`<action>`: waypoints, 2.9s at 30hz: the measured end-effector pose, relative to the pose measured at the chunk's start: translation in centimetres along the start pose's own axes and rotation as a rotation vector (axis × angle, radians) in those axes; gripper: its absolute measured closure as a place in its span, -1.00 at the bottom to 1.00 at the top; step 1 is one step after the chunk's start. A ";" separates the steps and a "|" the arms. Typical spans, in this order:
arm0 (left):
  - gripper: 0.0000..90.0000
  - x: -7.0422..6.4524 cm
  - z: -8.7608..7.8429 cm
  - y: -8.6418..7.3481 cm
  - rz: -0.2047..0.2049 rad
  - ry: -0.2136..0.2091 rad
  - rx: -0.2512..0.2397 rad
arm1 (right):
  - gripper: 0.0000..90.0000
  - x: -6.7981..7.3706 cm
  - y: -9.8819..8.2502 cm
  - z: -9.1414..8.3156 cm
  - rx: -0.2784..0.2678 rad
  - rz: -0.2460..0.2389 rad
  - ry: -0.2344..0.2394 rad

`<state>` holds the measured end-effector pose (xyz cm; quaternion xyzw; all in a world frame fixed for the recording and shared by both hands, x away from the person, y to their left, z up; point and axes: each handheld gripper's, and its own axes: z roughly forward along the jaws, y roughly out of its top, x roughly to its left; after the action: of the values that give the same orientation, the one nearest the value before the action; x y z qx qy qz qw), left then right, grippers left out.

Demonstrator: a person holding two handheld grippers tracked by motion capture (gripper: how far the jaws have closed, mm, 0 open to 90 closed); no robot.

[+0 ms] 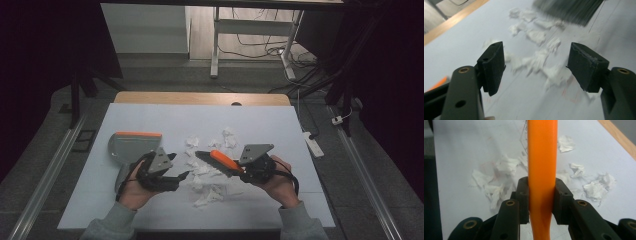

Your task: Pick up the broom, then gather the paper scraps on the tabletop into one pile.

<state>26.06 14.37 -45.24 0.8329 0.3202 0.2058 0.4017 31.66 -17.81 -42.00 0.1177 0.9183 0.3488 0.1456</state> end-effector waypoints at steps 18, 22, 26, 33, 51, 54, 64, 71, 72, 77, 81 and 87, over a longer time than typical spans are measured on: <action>-0.37 3.4 -2.1 -6.4 -0.155 0.076 0.043 | 0.56 -2.3 -1.5 -1.6 -0.121 0.170 -0.075; -0.39 3.8 -2.2 -6.5 -0.164 0.078 0.039 | 0.56 -2.9 -1.9 -1.8 -0.146 0.212 -0.095; -0.42 3.9 -2.1 -6.6 -0.184 0.060 0.041 | 0.56 -3.4 -2.4 -2.1 -0.164 0.254 -0.126; -0.42 4.0 -2.2 -6.6 -0.194 0.064 0.040 | 0.56 -3.6 -2.9 -2.5 -0.168 0.288 -0.155; -0.43 4.3 -1.8 -6.5 -0.199 0.053 0.049 | 0.56 -8.6 -1.9 -1.8 -0.051 0.366 -0.201; -0.43 4.3 -1.9 -6.5 -0.197 0.049 0.044 | 0.56 -10.2 -1.7 -0.8 0.013 0.393 -0.197; -0.43 4.4 -1.6 -6.8 -0.213 0.033 0.045 | 0.56 -13.5 -0.7 3.5 0.242 0.371 -0.222; -0.43 4.2 -1.3 -6.8 -0.207 0.019 0.051 | 0.56 -15.3 -0.6 6.2 0.368 0.347 -0.271; -0.43 4.3 -1.2 -6.8 -0.208 0.016 0.049 | 0.56 -15.5 -0.4 6.5 0.383 0.342 -0.273; -0.43 4.5 -1.0 -6.8 -0.208 0.005 0.047 | 0.56 -16.7 0.5 7.8 0.416 0.335 -0.267; -0.43 4.7 -1.3 -6.9 -0.217 0.006 0.036 | 0.56 -17.2 0.8 9.0 0.426 0.338 -0.241; -0.43 4.8 -1.5 -7.2 -0.228 0.013 0.032 | 0.56 -17.0 1.7 10.0 0.449 0.310 -0.179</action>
<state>25.93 21.98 -49.67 0.7960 0.4188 0.1592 0.4070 51.17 -15.90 -44.88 0.3162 0.9271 0.1430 0.1415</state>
